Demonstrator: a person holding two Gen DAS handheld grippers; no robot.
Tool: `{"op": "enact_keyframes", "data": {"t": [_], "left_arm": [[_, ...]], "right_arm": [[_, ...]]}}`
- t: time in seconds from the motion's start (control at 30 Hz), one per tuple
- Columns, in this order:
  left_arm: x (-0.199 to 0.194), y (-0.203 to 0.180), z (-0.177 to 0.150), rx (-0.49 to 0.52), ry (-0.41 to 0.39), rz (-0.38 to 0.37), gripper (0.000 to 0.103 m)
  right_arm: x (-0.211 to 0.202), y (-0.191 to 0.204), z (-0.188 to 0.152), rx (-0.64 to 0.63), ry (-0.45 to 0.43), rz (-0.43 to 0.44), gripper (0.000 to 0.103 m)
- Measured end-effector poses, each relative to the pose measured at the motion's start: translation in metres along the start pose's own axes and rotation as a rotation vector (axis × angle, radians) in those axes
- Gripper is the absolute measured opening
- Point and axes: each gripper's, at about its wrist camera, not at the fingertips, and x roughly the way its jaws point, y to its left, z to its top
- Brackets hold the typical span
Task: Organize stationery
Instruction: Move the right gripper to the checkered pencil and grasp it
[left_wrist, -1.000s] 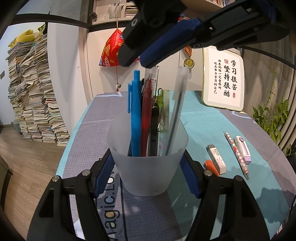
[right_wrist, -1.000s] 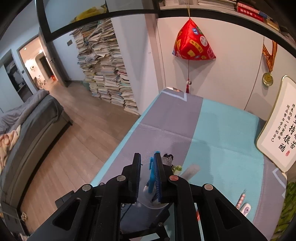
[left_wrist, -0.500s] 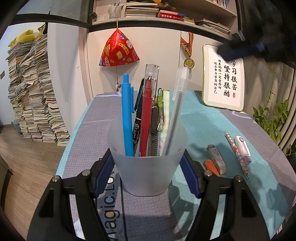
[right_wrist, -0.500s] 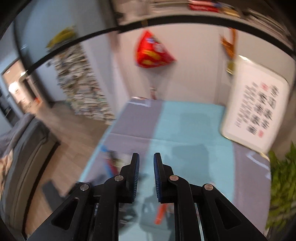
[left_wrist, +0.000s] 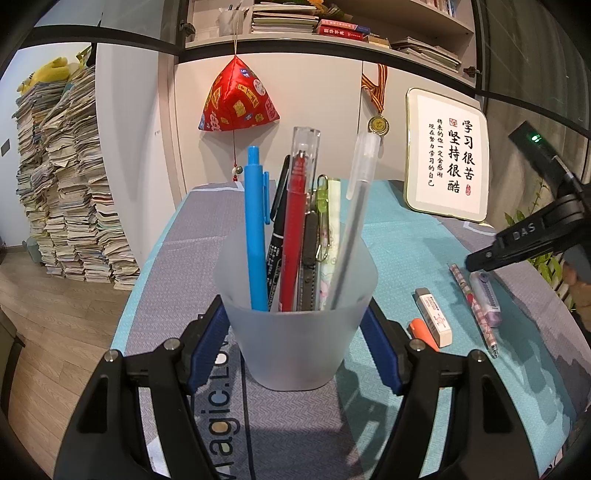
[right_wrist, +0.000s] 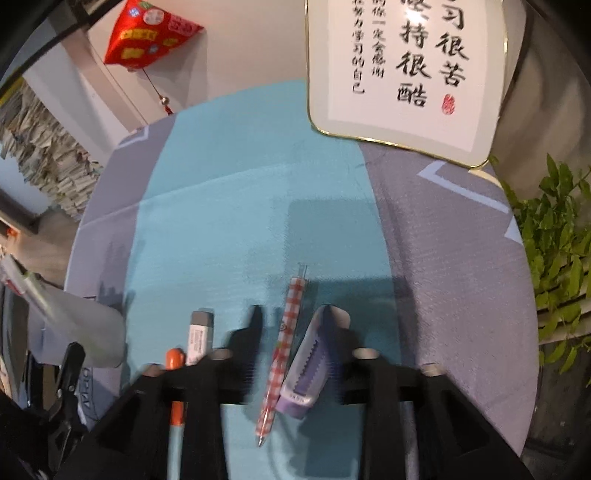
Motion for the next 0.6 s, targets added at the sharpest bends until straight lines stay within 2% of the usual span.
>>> {"op": "enact_keyframes", "data": {"t": [0.13,0.33,0.53,0.6], "left_arm": [[0.0,-0.001,0.0,0.001,0.002,0.0,0.071],[0.002,0.001,0.002,0.002,-0.001,0.003,0.071],[-0.005,0.002,0.001,0.005,-0.038,0.001,0.07],[-0.005,0.003,0.002,0.002,-0.045,-0.002,0.07]], "right_arm": [[0.009,0.002,0.002,-0.002,0.005,-0.004,0.042],[0.018,0.011,0.007,-0.046,0.006,-0.052,0.042],[0.032,0.021,0.006,-0.115,0.051,-0.075,0.042],[0.034,0.024,0.004,-0.132,0.038,-0.095,0.042]]}}
